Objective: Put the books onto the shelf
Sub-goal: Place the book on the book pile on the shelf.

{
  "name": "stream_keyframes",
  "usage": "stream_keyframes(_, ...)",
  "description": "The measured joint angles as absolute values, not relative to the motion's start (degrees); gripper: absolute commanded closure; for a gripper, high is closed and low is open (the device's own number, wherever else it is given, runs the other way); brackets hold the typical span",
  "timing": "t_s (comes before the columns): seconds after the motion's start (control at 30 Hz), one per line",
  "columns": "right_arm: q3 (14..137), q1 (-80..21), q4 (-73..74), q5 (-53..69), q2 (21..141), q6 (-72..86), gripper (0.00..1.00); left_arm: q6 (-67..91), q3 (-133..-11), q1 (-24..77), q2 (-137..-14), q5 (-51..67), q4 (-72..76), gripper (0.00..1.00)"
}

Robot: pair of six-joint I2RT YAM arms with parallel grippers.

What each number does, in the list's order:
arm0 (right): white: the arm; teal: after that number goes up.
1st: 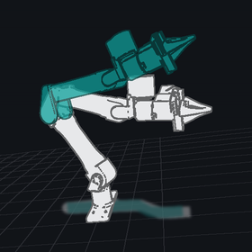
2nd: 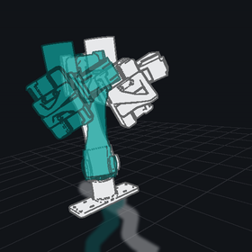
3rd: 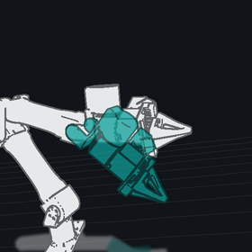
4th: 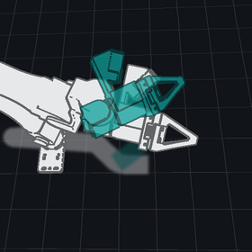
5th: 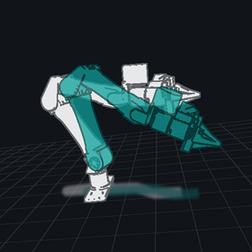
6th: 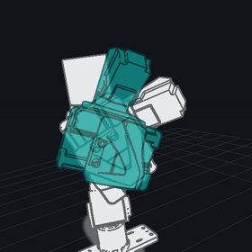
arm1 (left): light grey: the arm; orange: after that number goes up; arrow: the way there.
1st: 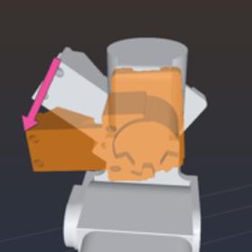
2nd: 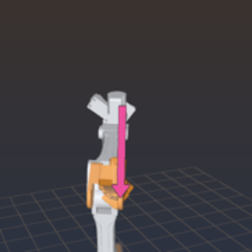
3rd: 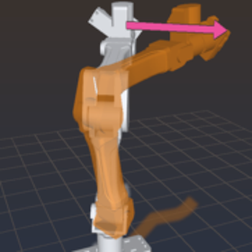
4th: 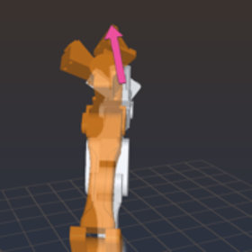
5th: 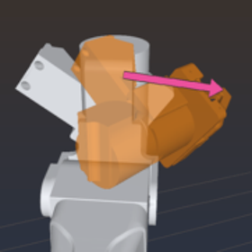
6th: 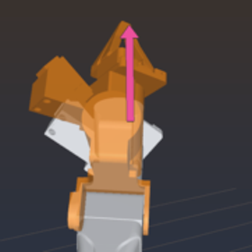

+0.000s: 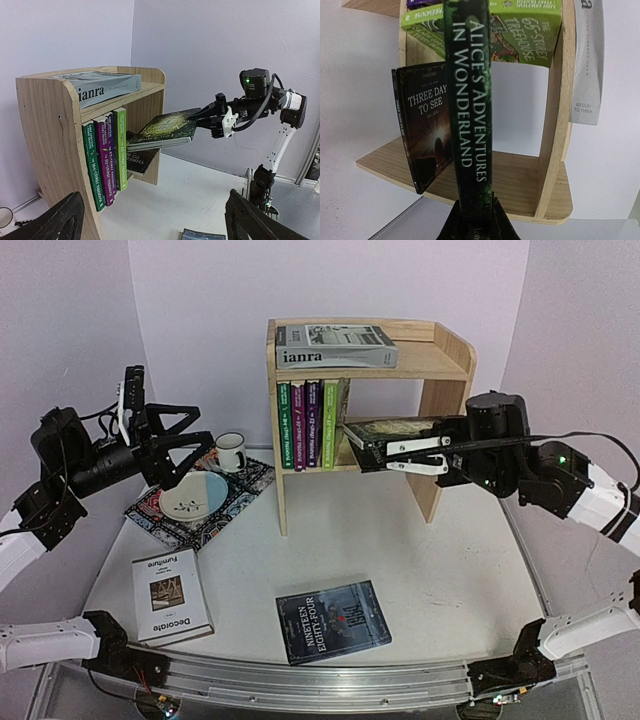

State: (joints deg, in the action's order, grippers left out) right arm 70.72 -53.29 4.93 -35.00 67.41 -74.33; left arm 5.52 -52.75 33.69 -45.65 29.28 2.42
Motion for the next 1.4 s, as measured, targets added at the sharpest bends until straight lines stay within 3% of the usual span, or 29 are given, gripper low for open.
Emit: stream_keyframes(1.4,73.7,-37.1,-4.7,-22.1,83.1,-72.3,1.00,5.3,-52.8,33.7,-46.7,29.4,2.4,0.00)
